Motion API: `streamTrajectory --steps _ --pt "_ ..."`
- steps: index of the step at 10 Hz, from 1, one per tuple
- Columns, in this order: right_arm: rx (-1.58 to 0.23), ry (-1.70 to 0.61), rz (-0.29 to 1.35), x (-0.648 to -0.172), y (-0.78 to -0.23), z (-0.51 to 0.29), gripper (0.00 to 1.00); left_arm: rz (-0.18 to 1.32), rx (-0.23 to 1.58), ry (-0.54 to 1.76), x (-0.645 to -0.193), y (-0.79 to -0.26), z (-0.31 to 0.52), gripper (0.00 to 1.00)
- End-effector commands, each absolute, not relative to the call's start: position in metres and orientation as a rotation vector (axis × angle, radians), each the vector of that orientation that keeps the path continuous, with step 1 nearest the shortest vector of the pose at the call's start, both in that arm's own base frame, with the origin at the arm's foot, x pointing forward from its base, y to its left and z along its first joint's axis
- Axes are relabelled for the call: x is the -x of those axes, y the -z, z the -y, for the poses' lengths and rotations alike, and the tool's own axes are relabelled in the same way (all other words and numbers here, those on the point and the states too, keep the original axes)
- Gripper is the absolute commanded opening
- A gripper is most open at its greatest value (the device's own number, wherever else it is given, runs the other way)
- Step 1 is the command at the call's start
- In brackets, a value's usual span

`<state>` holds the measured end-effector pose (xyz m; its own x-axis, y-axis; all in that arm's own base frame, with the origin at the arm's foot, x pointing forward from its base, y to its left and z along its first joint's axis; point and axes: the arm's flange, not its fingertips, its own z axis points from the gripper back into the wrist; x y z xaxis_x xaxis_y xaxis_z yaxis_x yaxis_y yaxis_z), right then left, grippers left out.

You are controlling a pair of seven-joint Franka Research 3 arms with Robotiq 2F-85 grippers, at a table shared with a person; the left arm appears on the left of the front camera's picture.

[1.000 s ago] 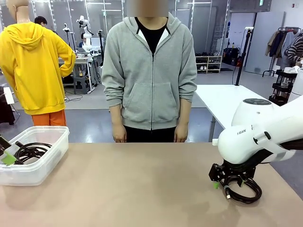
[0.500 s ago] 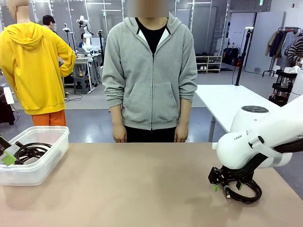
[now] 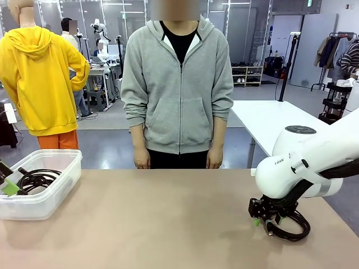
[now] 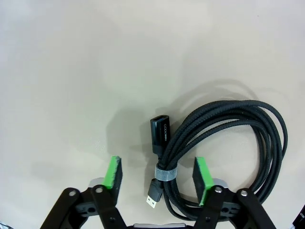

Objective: Organize and store the cables.
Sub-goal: Place the USB Extension Cable into the Organizing box.

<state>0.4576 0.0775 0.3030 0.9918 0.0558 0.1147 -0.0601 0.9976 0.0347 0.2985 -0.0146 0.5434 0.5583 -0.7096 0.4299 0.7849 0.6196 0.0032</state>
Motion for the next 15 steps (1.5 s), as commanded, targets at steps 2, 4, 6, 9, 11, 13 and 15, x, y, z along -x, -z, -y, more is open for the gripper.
streamTrajectory --steps 2,4,6,9,11,13,15 --pt "-0.058 -0.069 0.105 -0.465 -0.301 -0.071 0.00 0.419 0.185 0.874 -0.302 -0.546 0.015 1.00" --pt "-0.054 -0.068 0.105 -0.465 -0.303 -0.069 0.03 0.419 0.185 0.874 -0.302 -0.546 0.015 1.00" --pt "-0.027 -0.068 0.106 -0.467 -0.308 -0.069 0.00 0.419 0.185 0.874 -0.302 -0.546 0.015 1.00" --pt "-0.013 -0.018 0.151 -0.473 -0.350 -0.069 0.00 0.419 0.185 0.874 -0.302 -0.546 0.015 1.00" --pt "-0.041 -0.022 0.126 -0.476 -0.388 -0.066 0.00 0.419 0.185 0.874 -0.302 -0.546 0.015 1.00" --pt "-0.037 -0.047 0.149 -0.475 -0.348 -0.069 0.00 0.419 0.185 0.874 -0.302 -0.546 0.015 1.00" --pt "-0.037 -0.047 0.149 -0.475 -0.348 -0.069 0.00 0.419 0.185 0.874 -0.302 -0.546 0.015 1.00"
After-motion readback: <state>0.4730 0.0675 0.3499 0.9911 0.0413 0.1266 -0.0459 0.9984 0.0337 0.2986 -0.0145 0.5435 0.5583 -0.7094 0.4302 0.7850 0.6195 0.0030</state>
